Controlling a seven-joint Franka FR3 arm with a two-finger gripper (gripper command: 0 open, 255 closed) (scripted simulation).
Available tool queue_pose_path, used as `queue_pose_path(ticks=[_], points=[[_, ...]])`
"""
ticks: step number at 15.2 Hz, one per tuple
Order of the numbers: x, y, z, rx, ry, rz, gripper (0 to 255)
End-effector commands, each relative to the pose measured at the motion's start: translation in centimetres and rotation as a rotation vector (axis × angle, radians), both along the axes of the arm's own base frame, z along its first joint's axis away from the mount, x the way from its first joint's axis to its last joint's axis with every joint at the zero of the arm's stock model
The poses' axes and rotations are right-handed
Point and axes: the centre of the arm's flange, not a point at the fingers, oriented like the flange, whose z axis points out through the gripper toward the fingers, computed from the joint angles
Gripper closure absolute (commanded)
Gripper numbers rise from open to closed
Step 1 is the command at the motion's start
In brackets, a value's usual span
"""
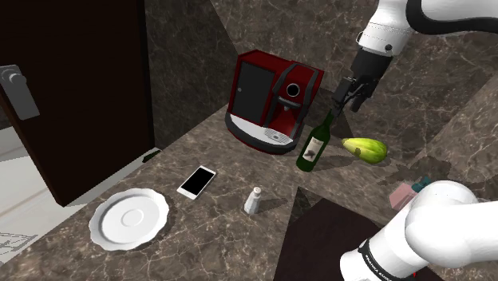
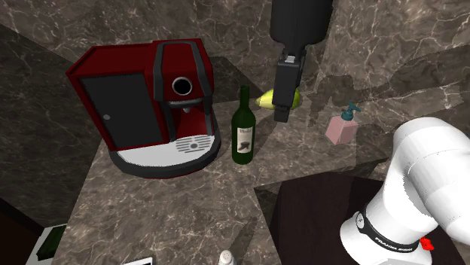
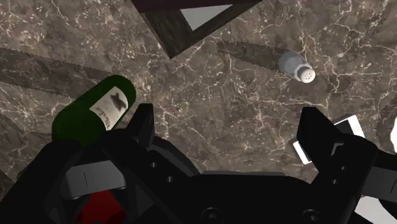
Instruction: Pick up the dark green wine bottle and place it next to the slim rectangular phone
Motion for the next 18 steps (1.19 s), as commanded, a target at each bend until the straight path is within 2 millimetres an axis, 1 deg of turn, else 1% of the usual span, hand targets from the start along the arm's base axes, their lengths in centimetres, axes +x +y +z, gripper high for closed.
queue_pose_path(ticks=[1, 18], points=[[0.0, 0.0, 0.0, 0.000, 0.000, 0.000, 0], [6.6, -19.3, -7.6, -0.012, -0.102, 0.001, 0]])
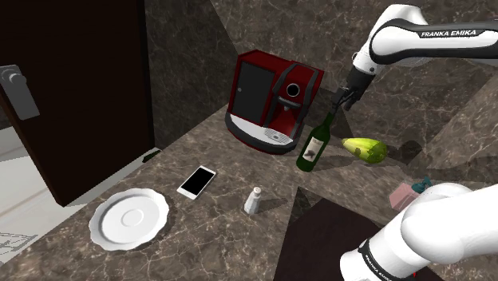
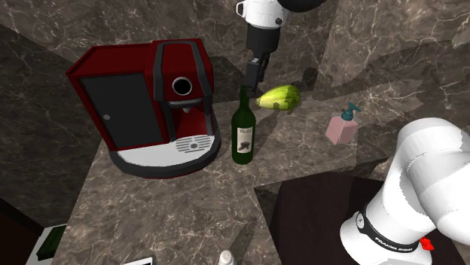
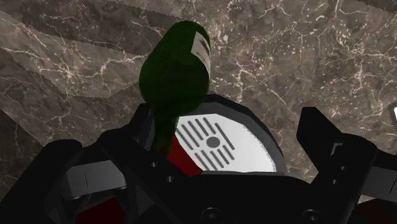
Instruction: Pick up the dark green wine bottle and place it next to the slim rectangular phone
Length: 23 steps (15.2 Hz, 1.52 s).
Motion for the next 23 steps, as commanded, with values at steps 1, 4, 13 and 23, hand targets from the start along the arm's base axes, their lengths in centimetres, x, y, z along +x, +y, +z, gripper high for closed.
queue_pose_path(ticks=[1, 4, 13, 23], points=[[0.9, -2.3, -1.0, -0.003, -0.013, 0.001, 0], [2.0, -5.4, -2.1, -0.005, -0.029, 0.001, 0], [2.4, -5.6, -6.1, -0.005, -0.029, 0.001, 0], [2.4, -5.6, -6.1, -0.005, -0.029, 0.001, 255]])
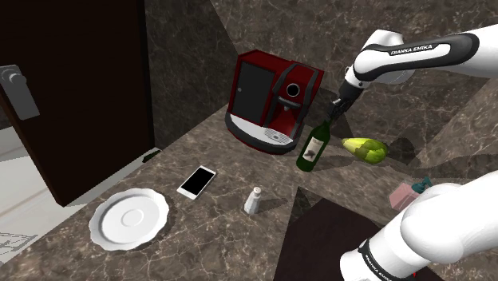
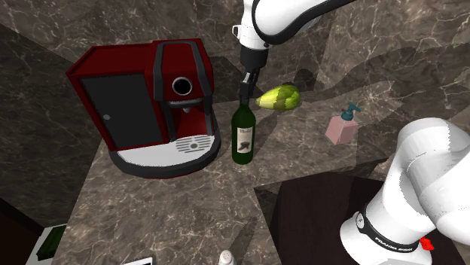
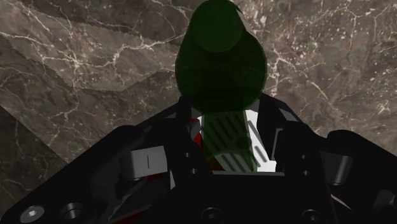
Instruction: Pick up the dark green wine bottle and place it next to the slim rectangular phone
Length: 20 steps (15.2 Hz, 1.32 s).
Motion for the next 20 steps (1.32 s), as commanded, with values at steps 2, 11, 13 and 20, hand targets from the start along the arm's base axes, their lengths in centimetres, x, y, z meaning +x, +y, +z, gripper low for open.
queue_pose_path(ticks=[2, 11, 13, 20], points=[[0.0, 0.0, 0.0, 0.000, 0.000, 0.000, 255], [0.0, 0.0, 2.6, 0.000, 0.000, 0.000, 255], [0.0, 0.0, 3.7, 0.000, 0.000, 0.000, 255], [0.0, 0.0, 7.4, 0.000, 0.000, 0.000, 255]])
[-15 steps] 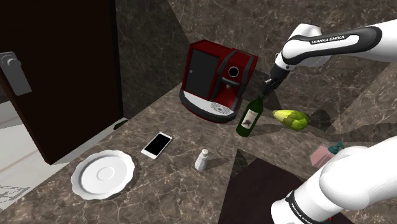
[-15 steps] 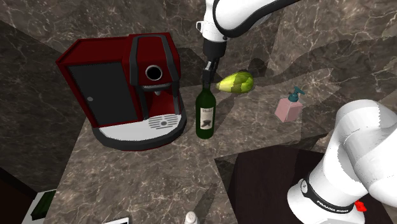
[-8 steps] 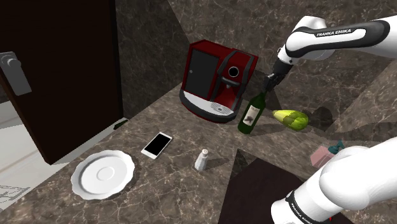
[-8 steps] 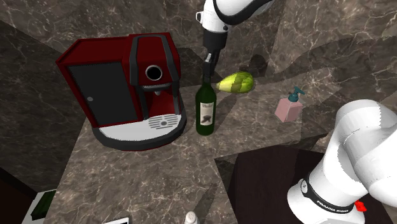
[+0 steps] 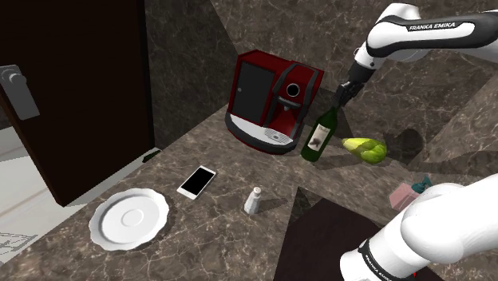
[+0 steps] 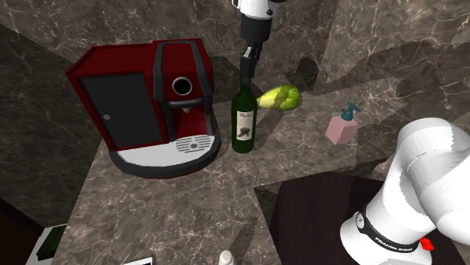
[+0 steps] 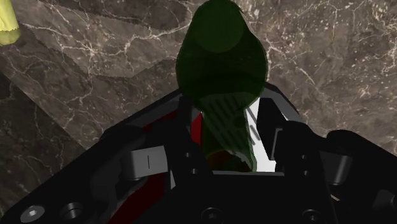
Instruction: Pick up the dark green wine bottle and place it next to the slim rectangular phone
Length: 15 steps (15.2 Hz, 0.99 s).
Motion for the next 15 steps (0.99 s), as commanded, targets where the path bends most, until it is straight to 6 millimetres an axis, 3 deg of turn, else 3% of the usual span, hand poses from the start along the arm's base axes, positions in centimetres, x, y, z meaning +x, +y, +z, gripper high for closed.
queue_pose_path(ticks=[1, 15], points=[[0.0, 0.0, 1.1, 0.000, 0.000, 0.000, 255], [0.0, 0.0, 8.5, 0.000, 0.000, 0.000, 255]])
